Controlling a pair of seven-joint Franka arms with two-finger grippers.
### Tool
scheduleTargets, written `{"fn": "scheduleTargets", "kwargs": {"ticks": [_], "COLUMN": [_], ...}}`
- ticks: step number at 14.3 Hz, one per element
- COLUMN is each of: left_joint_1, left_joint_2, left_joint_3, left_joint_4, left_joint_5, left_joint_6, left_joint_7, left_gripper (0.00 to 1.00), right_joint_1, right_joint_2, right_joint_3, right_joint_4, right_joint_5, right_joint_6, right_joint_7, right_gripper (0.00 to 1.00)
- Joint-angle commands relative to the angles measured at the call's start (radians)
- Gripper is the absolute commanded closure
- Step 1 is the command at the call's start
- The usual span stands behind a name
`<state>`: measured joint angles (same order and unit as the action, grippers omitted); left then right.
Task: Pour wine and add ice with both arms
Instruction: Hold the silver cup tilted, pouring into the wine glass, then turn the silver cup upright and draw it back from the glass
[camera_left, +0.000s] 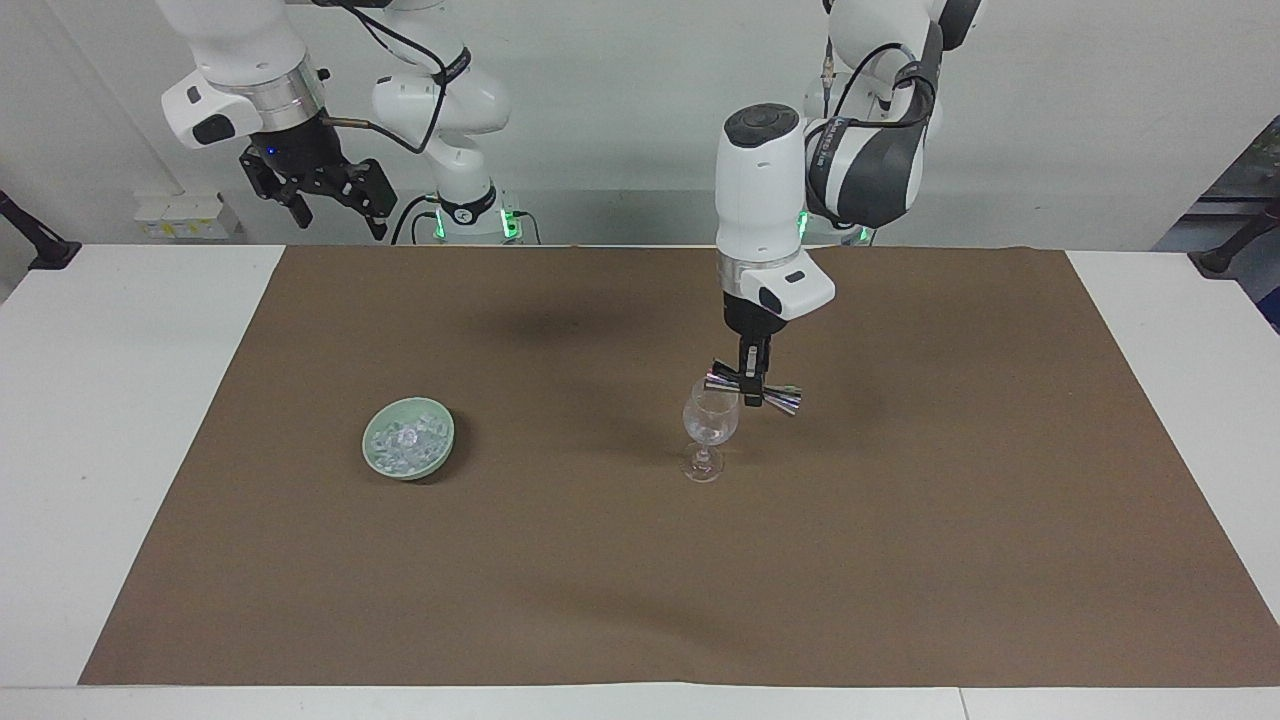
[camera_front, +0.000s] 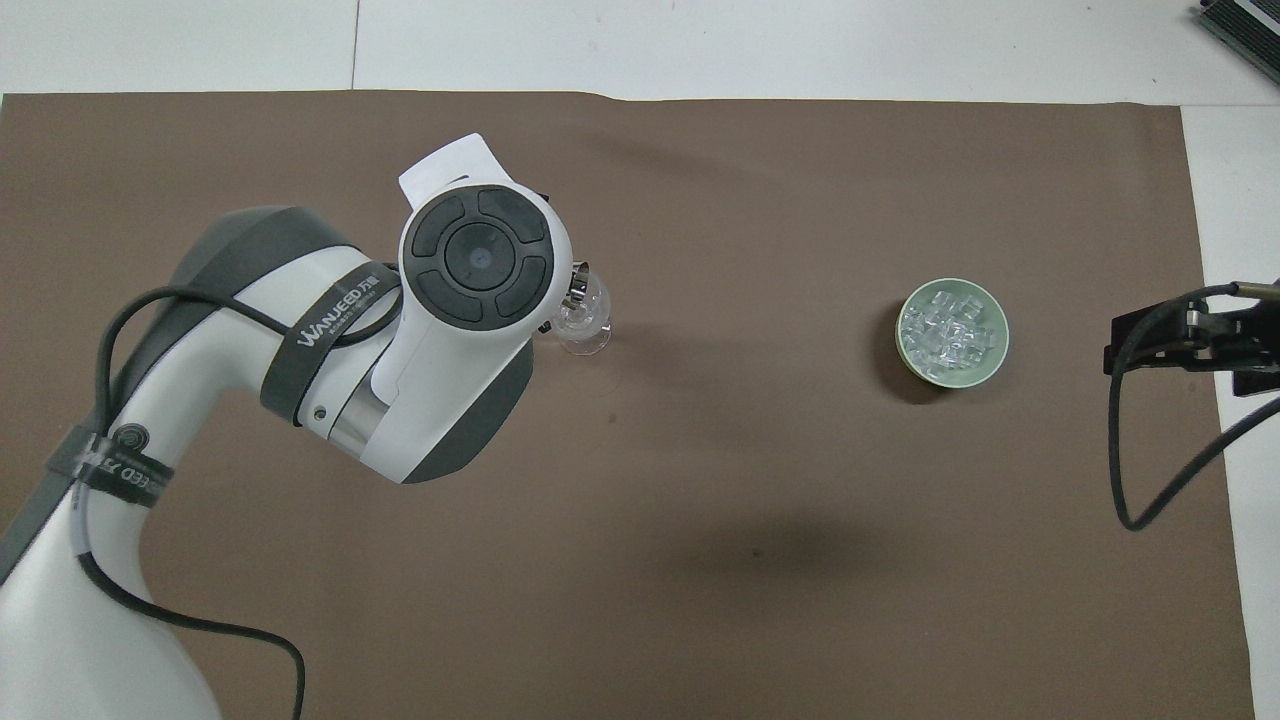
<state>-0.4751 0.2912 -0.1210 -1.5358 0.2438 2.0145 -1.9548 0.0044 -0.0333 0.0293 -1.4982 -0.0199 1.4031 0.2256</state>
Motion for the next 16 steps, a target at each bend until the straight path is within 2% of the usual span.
{"fn": "scheduleTargets", "kwargs": {"ticks": [1, 8, 12, 16], "left_joint_1": [-0.004, 0.119, 0.243, 0.367], "left_joint_2": [-0.012, -0.060, -0.063, -0.078], "left_joint_3": [0.017, 0.023, 0.021, 0.020], "left_joint_4": [0.013, 0.008, -0.009, -0.069], "left_joint_5": [-0.073, -0.366, -0.610, -0.820], "left_joint_6": [-0.005, -0.011, -0.016, -0.017], "left_joint_7": [0.007, 0.143, 0.282, 0.366], "left_gripper": [1.00, 1.00, 1.00, 1.00], "right_joint_1": [-0.018, -0.017, -0.021, -0.024], "right_joint_2": [-0.010, -0.007, 0.009, 0.055], "right_joint_3": [0.008, 0.011, 0.011, 0.009], "right_joint_4": [-0.005, -0.016, -0.011, -0.011], "right_joint_5": [0.020, 0.021, 0.021, 0.020], "right_joint_6": [0.002, 0.086, 0.117, 0.174], "right_joint_7": [-0.035, -0.045, -0.058, -0.068], "right_gripper": [0.00, 0.00, 0.00, 0.00]}}
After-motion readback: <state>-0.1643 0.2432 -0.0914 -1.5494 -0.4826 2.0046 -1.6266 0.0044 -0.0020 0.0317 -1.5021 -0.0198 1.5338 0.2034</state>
